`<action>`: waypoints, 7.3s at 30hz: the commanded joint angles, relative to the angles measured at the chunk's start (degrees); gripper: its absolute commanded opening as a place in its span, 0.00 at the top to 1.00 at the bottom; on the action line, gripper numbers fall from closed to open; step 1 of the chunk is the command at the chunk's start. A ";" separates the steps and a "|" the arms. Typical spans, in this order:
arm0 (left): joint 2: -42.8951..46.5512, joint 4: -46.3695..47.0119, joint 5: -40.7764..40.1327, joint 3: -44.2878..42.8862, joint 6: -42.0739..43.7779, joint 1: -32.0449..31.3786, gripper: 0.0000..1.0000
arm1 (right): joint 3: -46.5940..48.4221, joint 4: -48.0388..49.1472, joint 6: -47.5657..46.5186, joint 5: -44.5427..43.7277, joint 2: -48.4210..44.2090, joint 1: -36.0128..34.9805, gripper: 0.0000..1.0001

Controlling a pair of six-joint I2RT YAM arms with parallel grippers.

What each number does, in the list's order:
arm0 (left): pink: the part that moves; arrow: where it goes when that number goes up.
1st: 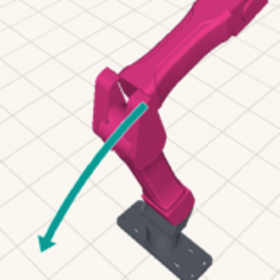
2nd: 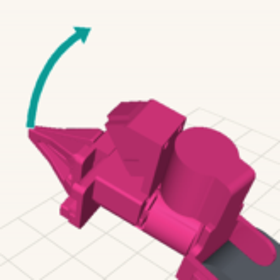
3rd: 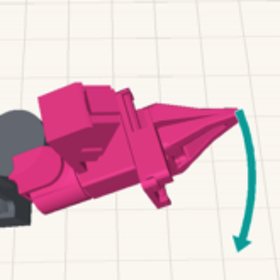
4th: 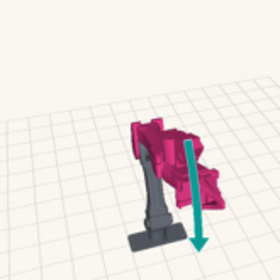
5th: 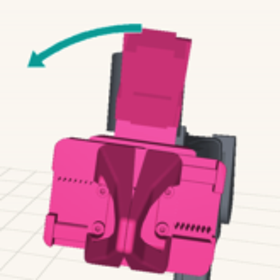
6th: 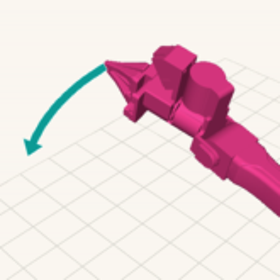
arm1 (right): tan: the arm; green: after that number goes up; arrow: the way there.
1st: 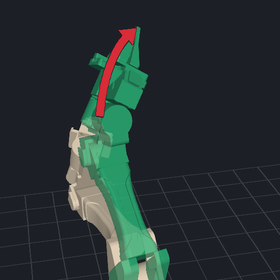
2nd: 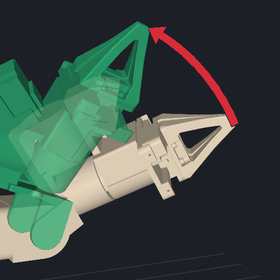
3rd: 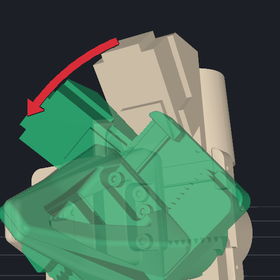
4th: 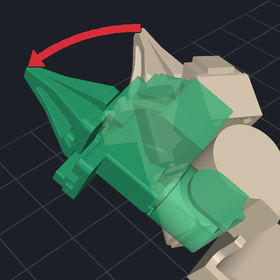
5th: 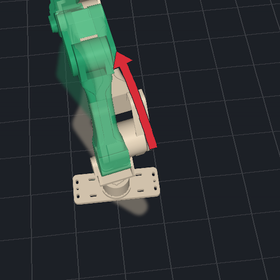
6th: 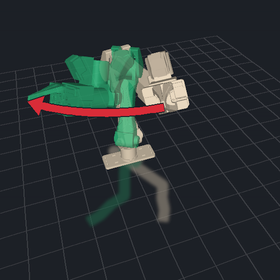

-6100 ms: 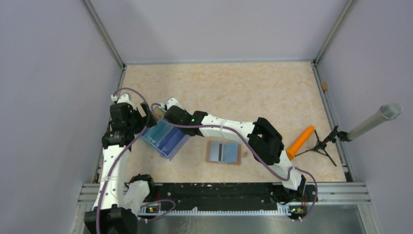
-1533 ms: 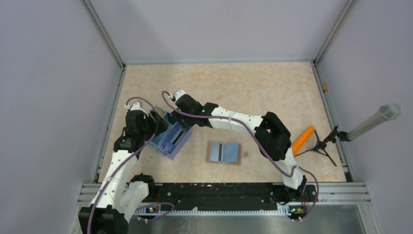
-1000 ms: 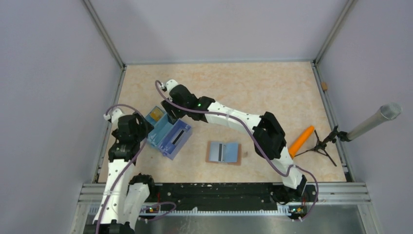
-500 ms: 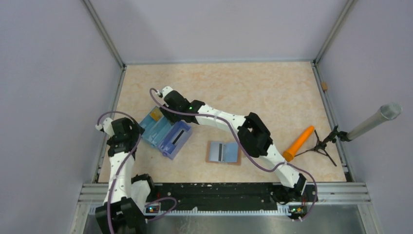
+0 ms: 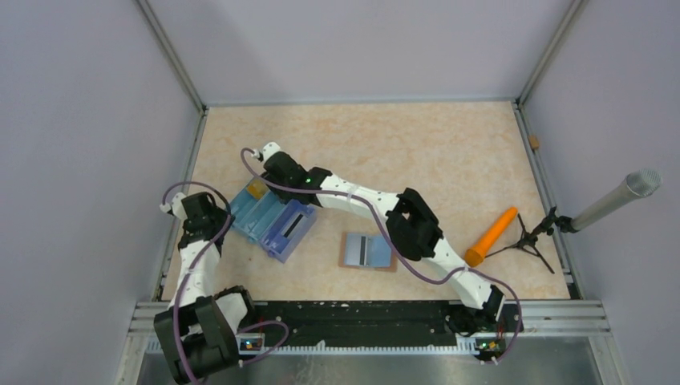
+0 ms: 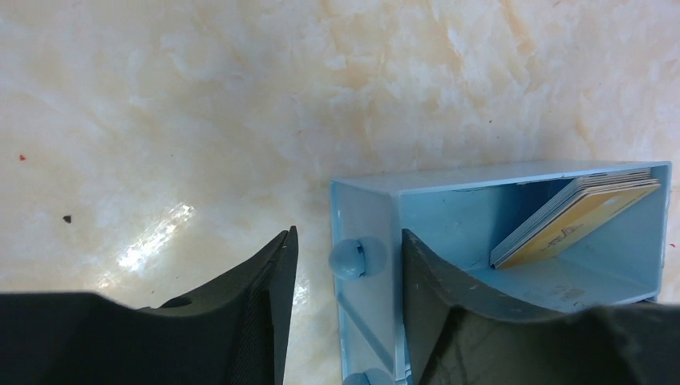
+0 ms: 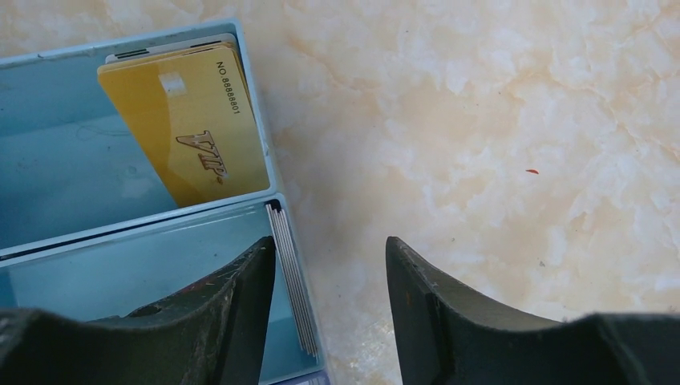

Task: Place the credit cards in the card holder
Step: Pick up the credit card from the storage box, then insert the credit card into the card holder.

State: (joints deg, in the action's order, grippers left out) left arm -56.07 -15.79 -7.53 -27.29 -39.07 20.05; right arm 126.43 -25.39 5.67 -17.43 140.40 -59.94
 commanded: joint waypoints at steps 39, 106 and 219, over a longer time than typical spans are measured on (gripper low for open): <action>-2.10 1.46 1.38 -1.70 2.96 0.42 0.58 | 3.82 2.33 -5.30 -8.94 -5.16 -3.11 0.60; -1.39 4.95 42.90 -16.88 17.71 -46.43 0.04 | -70.32 3.23 11.92 46.48 -73.40 23.27 1.00; -41.62 38.22 39.52 -5.55 -11.66 -62.55 1.00 | -96.23 10.08 37.21 23.62 -65.37 18.92 1.00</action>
State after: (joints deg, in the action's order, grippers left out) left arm -95.48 21.71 33.45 -32.58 -51.16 -41.47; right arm 29.47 -12.67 42.78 10.63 74.26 -40.05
